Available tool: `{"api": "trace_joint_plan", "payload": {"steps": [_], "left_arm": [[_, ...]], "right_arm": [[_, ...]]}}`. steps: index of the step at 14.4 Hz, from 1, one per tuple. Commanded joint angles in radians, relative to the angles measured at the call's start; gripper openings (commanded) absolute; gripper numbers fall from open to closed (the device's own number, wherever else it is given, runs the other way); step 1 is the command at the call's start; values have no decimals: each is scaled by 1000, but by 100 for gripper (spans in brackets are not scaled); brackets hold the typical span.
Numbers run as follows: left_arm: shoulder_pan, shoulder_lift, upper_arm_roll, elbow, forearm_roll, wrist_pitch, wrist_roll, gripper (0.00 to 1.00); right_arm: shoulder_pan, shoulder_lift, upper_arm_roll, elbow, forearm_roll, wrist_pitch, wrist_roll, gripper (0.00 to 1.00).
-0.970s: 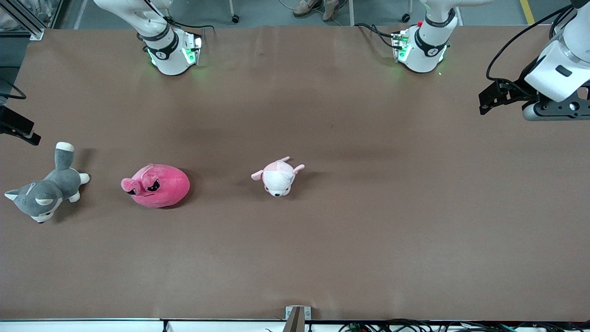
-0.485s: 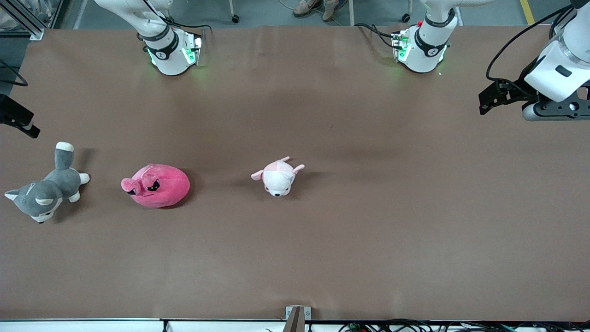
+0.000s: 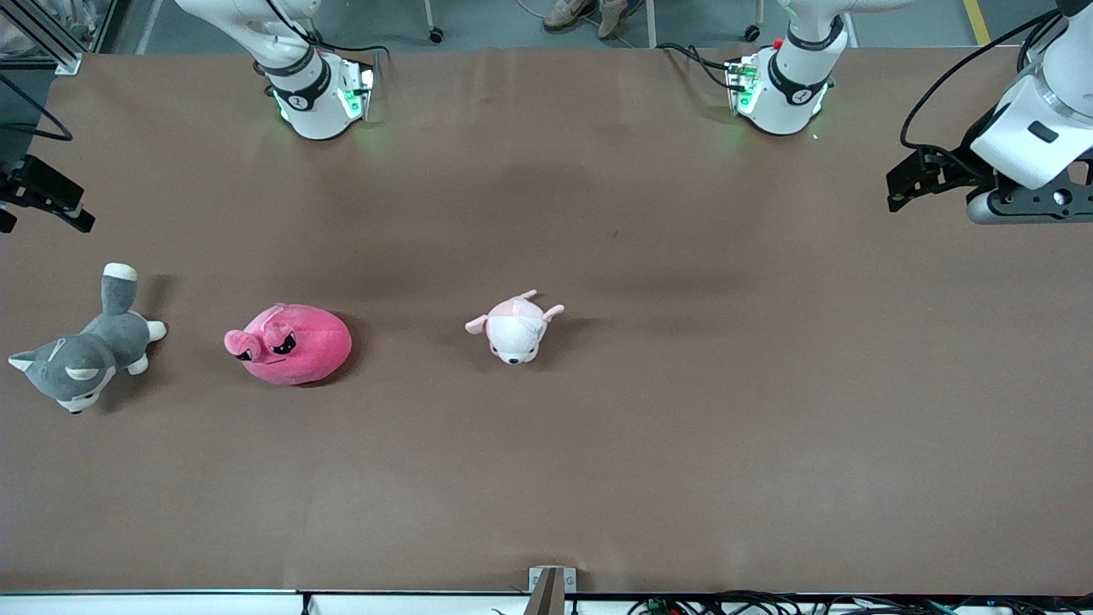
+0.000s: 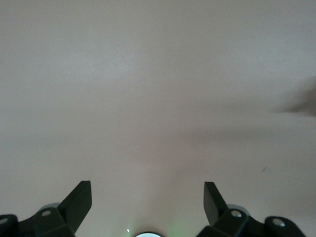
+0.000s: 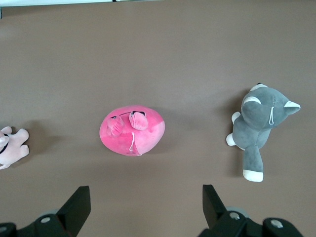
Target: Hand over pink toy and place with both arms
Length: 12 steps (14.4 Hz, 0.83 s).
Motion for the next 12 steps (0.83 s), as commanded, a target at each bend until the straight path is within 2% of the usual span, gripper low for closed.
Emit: {"api": "trace_joint_plan", "payload": {"steps": [1,4,7,12], "left_arm": [[9,-27,0,-10,-16,-13,17,100],[12,-37,6,-3,-57,-36,21,100],[12,-48,13,-3,-67,-42,50,100],[12,-42,13,22,-55,-48,49,100]], "right_arm": [[-13,-55,13,-85,-21,38,10,100],[-14,-93,13,-150,-27,75,8,100],[-11,-95,16,-150,-75,75,7,100],[-13,-95,18,-150,-75,68,7,100]]}}
